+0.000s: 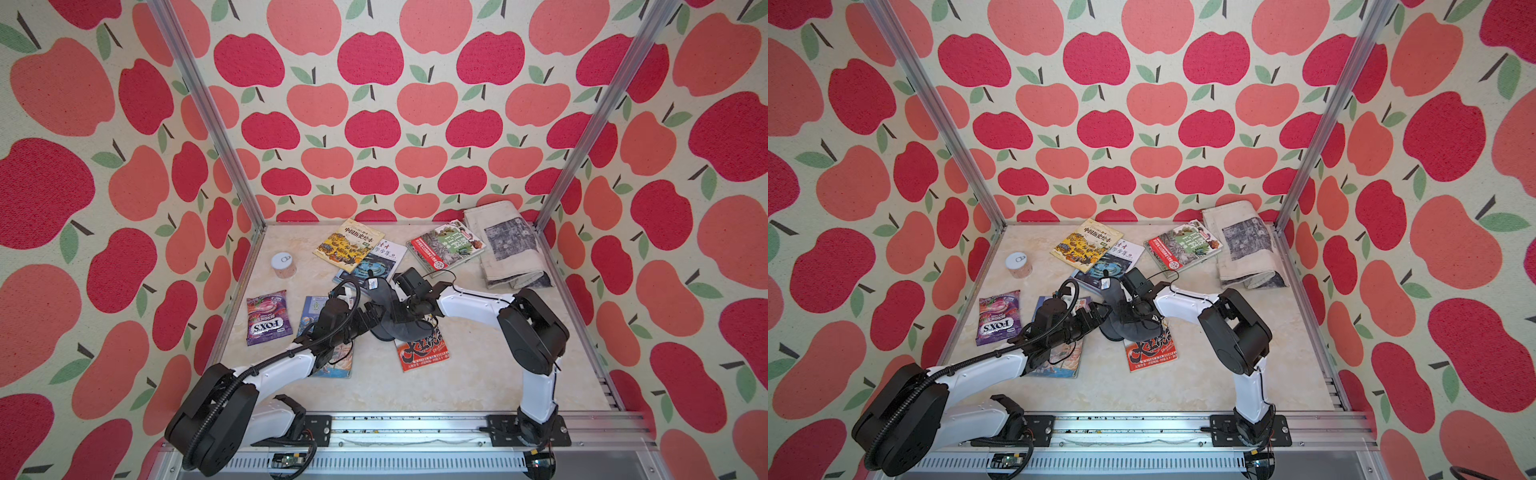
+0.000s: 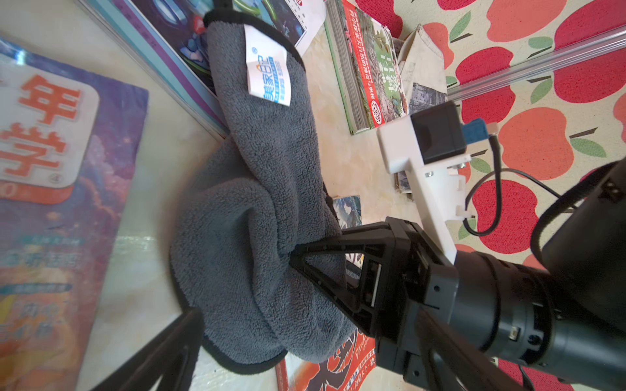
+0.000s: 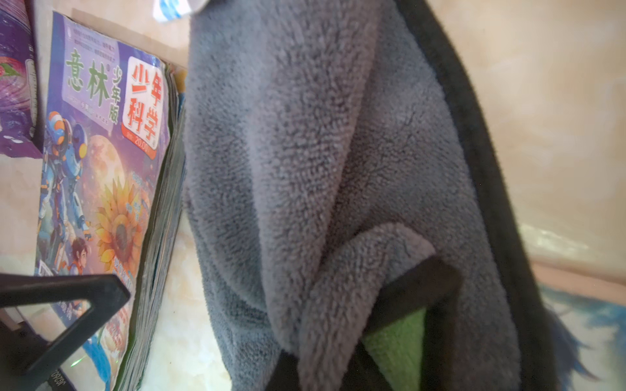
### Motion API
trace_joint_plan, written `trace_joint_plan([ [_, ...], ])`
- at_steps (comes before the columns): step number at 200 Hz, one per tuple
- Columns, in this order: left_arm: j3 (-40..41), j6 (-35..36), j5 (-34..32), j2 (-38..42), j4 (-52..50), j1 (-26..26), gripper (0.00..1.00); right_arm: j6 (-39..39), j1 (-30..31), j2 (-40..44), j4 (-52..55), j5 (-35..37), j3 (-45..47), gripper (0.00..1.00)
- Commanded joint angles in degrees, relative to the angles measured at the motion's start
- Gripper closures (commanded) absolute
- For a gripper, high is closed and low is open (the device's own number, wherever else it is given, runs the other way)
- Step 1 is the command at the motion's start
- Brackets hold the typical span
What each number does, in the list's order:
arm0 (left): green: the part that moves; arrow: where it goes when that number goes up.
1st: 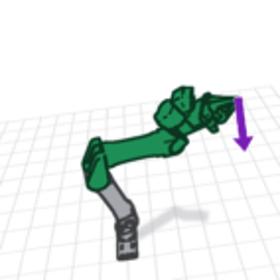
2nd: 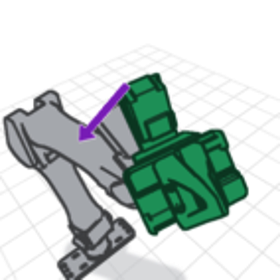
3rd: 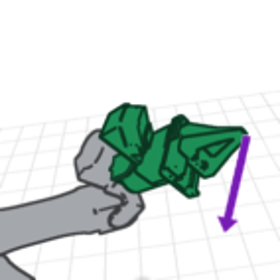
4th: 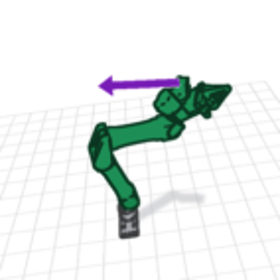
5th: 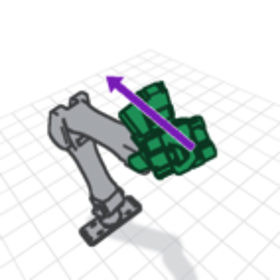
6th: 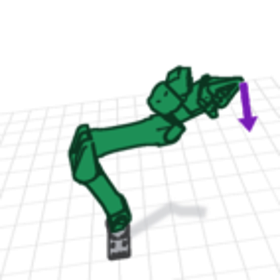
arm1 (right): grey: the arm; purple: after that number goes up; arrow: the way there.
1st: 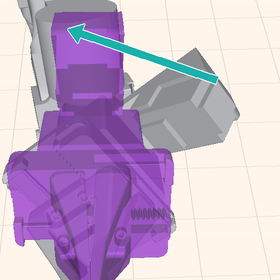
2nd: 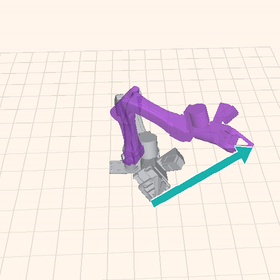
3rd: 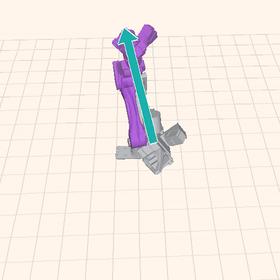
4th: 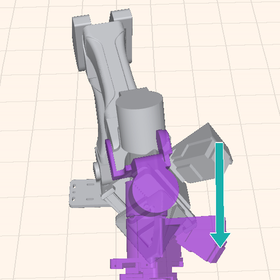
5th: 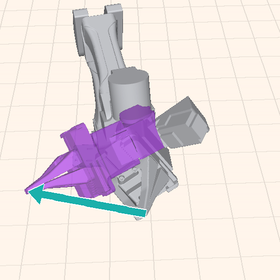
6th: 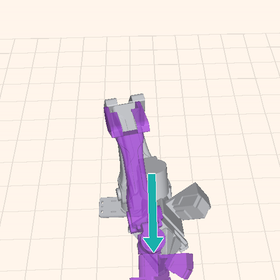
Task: Wipe the cover of the book
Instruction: Wipe the dirt from the cover of the book.
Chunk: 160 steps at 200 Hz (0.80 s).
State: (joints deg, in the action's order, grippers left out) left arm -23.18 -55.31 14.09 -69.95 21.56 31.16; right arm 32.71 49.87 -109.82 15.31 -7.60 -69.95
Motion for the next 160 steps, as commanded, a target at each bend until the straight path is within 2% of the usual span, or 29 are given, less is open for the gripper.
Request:
trace_joint_plan([
  [1, 0.5, 2.2, -0.9, 0.1, -1.5, -0.1, 0.01, 0.6, 2.3, 2.2, 5.4, -0.2, 6.7, 1.0],
  [32, -0.7, 2.6, -0.4, -2.3, -0.6, -0.1, 0.01, 1.3, 4.8, 7.5, 6.0, -0.2, 13.2, 1.0],
  [53, -1.2, 2.5, -0.2, -3.4, 0.2, -0.1, 0.01, 1.4, 7.0, 9.1, 7.0, -2.5, 15.5, 1.0],
  [91, -1.9, 2.7, 0.0, -4.3, 0.2, -0.1, 0.01, 2.7, 10.4, 12.5, 8.3, -2.0, 19.0, 1.0],
  [126, -1.9, 2.7, -0.2, -4.2, -0.1, -0.1, 0.01, 3.3, 10.2, 16.0, 9.3, -1.0, 22.7, 1.0],
  [160, -2.4, 2.7, 0.0, -4.9, 0.0, 0.0, 0.01, 3.8, 7.2, 19.3, 9.1, -0.9, 27.1, 1.0],
])
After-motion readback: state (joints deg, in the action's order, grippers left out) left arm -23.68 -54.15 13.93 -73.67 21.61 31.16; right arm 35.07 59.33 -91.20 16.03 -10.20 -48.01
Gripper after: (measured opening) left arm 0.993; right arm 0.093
